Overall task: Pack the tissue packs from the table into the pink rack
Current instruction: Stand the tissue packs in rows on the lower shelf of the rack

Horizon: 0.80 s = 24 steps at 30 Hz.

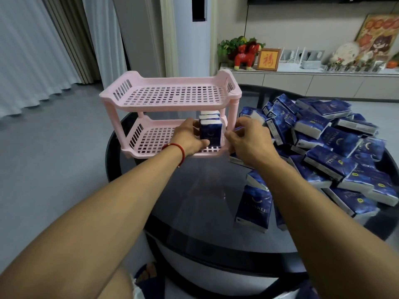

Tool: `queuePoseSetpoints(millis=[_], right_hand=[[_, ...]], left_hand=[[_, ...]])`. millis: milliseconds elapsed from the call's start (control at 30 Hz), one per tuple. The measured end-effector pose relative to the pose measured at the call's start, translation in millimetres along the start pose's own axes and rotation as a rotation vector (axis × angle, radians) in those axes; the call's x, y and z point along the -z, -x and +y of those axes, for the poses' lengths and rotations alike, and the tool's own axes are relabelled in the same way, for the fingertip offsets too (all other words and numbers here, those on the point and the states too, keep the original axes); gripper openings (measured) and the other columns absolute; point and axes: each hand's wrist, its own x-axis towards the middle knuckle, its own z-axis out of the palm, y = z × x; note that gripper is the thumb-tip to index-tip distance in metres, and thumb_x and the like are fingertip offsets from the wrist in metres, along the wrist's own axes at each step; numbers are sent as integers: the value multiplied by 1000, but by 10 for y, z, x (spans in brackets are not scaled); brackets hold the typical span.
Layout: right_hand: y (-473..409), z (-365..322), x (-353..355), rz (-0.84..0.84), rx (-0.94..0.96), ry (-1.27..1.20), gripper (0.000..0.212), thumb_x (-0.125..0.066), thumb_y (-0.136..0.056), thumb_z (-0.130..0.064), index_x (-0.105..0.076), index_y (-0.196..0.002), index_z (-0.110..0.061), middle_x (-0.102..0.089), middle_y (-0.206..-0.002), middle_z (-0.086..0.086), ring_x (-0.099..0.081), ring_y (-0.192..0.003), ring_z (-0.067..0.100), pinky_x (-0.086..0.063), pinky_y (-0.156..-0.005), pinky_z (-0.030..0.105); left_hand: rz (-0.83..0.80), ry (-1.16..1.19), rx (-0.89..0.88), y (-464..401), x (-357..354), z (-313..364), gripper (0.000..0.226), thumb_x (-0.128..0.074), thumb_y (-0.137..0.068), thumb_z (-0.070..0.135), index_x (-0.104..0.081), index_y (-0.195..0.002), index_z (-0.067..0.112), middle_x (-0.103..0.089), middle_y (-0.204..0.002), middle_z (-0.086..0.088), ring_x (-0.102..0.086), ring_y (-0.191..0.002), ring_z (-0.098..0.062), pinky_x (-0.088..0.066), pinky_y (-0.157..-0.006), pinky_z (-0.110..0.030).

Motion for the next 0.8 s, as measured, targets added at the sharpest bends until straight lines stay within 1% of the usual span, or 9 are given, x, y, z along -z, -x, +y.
queuePoseSetpoints(millis=[67,167,300,400,500,600,667,700,800], right_hand=[[-1,5,6,-6,7,5,16,-62,-101,-24,-65,-114,-15,-71,-101,6,-72,-81,22,-58,-53,29],[-11,10,1,-11,12,-7,18,-63,-100,-24,-65,-116,-15,-72,-105,7,-72,-84,23,-63,-66,38],[-27,13,-9,-25,2,-25,19,-64,-100,-24,-64,-118,-16,-71,-106,6,-72,-86,22,-64,-73,42],[-41,22,-9,-28,2,-31,20,-63,-100,-24,-64,-118,-16,-71,-107,7,-72,-88,23,-64,-74,42],[-49,34,-11,-30,8,-25,18,-65,-99,-25,-64,-116,-17,-72,-106,6,-71,-89,22,-63,-79,43],[-48,40,-8,-26,15,-29,16,-65,-99,-24,-64,-114,-17,-72,-105,6,-72,-88,22,-63,-79,43],[-45,42,-7,-23,21,-28,16,-66,-99,-24,-65,-113,-18,-72,-104,6,-71,-88,22,-63,-79,44],[-45,47,-7,-22,24,-29,15,-66,-99,-24,-65,-112,-18,-72,-103,6,-71,-88,22,-63,-80,44],[-53,64,-10,-28,27,-27,12,-66,-99,-23,-64,-110,-20,-72,-102,5,-71,-87,22,-63,-79,45]], left_hand=[[5,-27,15,-32,-4,7,54,-83,-76,25,-57,-124,21,-69,-110,4,-65,-103,-20,-53,-89,-31],[2,-54,34,-77,-14,38,53,-82,-79,25,-56,-125,20,-67,-113,4,-63,-102,-19,-46,-81,-28],[-4,-72,56,-121,-54,71,50,-79,-81,25,-59,-126,20,-69,-117,2,-64,-103,-21,-47,-81,-29],[-3,-121,47,-142,-88,70,46,-75,-83,26,-62,-126,20,-71,-117,-2,-65,-103,-24,-50,-86,-31],[-20,-135,41,-169,-98,51,45,-72,-83,26,-62,-126,21,-71,-115,-2,-63,-99,-24,-47,-82,-30],[-58,-114,31,-175,-82,42,46,-73,-82,26,-62,-126,22,-71,-114,-1,-65,-99,-23,-48,-82,-30],[-85,-69,36,-185,-52,8,56,-77,-79,28,-57,-131,22,-70,-119,0,-65,-105,-24,-52,-87,-32],[-101,-50,41,-189,-28,-13,69,-81,-75,31,-52,-137,22,-68,-125,0,-65,-110,-25,-53,-91,-35],[-113,-42,-21,-205,46,-63,123,-89,-51,46,-24,-154,32,-54,-144,-2,-58,-126,-29,-52,-104,-44]])
